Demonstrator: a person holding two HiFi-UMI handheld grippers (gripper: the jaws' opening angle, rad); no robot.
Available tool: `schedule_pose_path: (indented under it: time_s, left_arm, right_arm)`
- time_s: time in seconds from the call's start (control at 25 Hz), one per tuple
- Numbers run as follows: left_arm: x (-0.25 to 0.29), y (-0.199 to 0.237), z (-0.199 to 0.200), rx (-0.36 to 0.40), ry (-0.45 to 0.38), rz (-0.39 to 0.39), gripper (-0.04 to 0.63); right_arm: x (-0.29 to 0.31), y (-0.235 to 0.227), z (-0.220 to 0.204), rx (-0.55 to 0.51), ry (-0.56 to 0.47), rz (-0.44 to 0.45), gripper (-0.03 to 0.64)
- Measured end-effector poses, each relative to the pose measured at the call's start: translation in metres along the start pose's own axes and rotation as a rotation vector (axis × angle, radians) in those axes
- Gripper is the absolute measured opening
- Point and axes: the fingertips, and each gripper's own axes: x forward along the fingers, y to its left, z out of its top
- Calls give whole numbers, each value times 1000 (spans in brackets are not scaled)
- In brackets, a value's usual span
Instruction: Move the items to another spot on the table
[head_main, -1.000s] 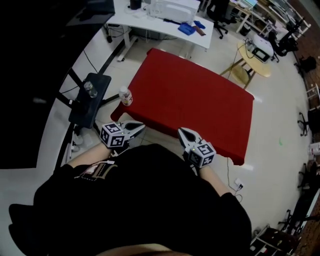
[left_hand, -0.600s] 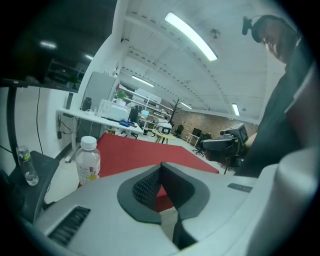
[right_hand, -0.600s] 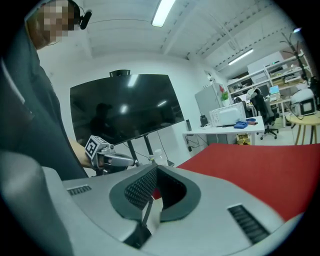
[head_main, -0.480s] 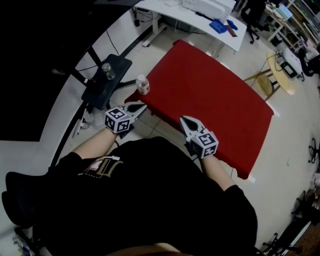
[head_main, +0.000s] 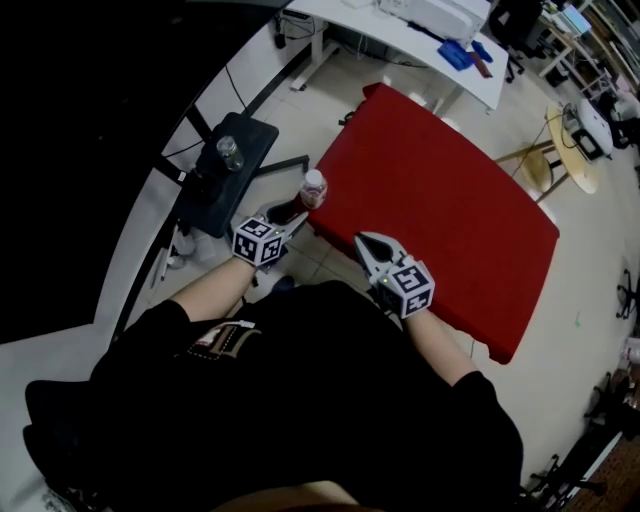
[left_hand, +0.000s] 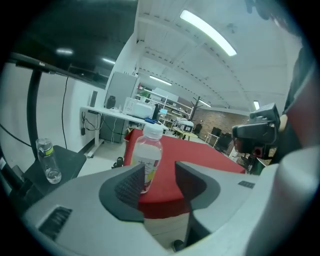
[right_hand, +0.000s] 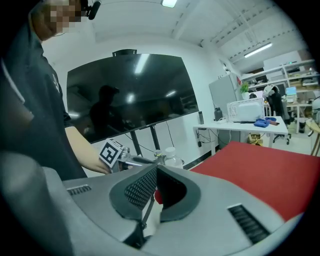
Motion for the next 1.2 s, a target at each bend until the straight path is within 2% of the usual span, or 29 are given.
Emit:
schedule_pose_path:
  time_s: [0.12, 0.24, 0.48, 0.6, 0.76, 0.88, 1.2]
  left_arm:
    - [26, 23, -15, -2, 51, -12, 312]
    - [54, 42, -24, 47, 97, 25, 369]
    - [89, 38, -19, 109, 104, 22, 374]
    - [98, 41, -14, 98, 96, 56, 374]
    - [107, 34, -7, 120, 101, 27, 329]
    - [111, 19, -1, 122, 91, 12, 299]
    - [138, -51, 39, 188, -2, 17, 296]
  right_arm:
    - [16, 2, 0, 7, 15, -5, 6]
    - [26, 4, -1, 14, 32, -9, 6]
    - [22, -5, -13, 49, 54, -43, 6]
    - [9, -15, -20, 55, 50, -61, 6]
    - [-17, -37, -20, 55, 51, -85, 6]
    - [-39, -56, -17, 52, 55, -101, 6]
    - [-98, -113, -29, -3, 44, -150, 6]
